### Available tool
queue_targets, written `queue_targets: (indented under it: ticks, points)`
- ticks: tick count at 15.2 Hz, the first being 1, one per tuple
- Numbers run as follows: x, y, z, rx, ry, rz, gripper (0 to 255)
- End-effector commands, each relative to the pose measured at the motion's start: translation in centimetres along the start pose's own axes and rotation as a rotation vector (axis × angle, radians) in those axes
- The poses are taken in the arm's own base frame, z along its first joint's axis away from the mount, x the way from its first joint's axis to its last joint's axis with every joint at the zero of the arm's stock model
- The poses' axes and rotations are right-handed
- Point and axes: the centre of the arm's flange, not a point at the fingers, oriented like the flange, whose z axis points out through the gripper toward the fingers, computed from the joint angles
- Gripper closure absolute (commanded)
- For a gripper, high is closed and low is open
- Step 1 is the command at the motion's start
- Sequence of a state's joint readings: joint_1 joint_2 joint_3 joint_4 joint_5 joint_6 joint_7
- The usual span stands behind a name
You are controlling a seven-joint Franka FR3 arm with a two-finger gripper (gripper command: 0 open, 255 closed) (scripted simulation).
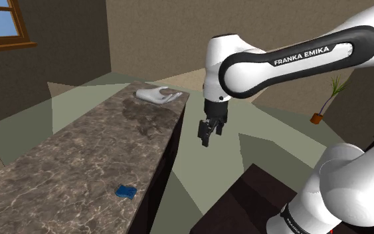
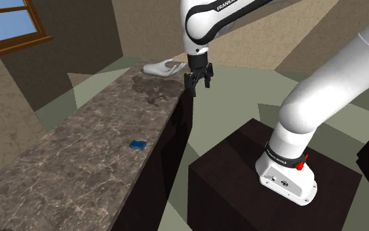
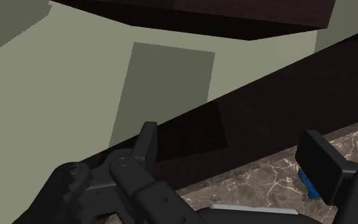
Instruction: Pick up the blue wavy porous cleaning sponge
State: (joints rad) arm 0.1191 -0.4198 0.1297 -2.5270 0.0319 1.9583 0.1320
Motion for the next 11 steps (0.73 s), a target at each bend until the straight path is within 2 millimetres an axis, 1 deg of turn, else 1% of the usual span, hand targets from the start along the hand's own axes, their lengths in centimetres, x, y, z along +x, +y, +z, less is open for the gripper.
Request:
queue_targets:
  ticks: [1, 11]
  points:
    - [1.3, -1.5, 1.6, 0.002, 0.006, -0.002, 0]
    - [8.3, -9.5, 9.0, 0.009, 0.027, -0.014, 0]
